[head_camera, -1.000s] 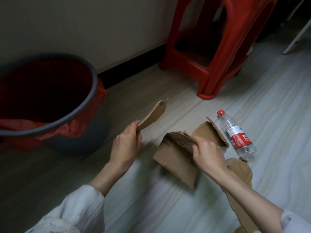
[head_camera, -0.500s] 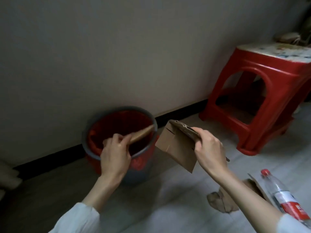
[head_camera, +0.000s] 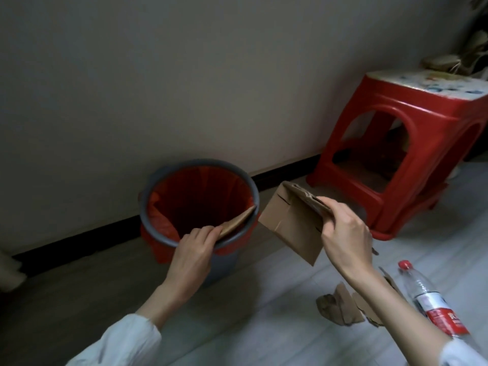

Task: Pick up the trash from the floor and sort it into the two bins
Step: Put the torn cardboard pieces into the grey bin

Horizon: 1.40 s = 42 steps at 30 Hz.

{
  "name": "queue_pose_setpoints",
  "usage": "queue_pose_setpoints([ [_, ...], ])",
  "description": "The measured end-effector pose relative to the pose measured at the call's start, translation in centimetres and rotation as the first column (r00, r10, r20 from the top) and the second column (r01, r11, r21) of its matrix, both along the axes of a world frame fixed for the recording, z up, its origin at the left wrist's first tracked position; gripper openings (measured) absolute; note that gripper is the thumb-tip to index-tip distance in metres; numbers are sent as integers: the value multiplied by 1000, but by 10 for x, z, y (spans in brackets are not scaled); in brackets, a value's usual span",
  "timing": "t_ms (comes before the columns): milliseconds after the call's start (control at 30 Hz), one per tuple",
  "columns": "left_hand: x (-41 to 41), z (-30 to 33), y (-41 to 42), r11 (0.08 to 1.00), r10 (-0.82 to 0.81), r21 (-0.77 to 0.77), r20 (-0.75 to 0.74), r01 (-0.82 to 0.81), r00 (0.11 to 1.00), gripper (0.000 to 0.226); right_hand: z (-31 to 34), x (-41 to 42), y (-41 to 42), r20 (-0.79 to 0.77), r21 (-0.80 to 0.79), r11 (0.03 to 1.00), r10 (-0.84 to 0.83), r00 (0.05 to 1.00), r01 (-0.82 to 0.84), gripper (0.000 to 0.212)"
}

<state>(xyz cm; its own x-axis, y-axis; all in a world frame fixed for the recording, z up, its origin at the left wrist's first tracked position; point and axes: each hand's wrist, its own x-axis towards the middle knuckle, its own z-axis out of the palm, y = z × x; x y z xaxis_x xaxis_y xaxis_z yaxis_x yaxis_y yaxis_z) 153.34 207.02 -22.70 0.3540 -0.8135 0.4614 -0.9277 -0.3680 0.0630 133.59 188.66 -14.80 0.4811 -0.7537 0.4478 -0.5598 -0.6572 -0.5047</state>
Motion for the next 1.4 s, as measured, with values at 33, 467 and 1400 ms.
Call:
queue_pose_setpoints([
  [33,-5,-1,-4,1000,-30,-5,30,30,999,58,0,-3,-2,6,-62,998,-8,1000,9,44],
  [467,-69,-5,-65,958,-285,51,16,284,958,55,3,-60,-28,-57,-526,844,-160,985,107,48],
  [1400,-46,-16,-8,914,-379,-170,-39,368,925,21,-5,54,-2,-399,-410,690,453,798,-596,29],
])
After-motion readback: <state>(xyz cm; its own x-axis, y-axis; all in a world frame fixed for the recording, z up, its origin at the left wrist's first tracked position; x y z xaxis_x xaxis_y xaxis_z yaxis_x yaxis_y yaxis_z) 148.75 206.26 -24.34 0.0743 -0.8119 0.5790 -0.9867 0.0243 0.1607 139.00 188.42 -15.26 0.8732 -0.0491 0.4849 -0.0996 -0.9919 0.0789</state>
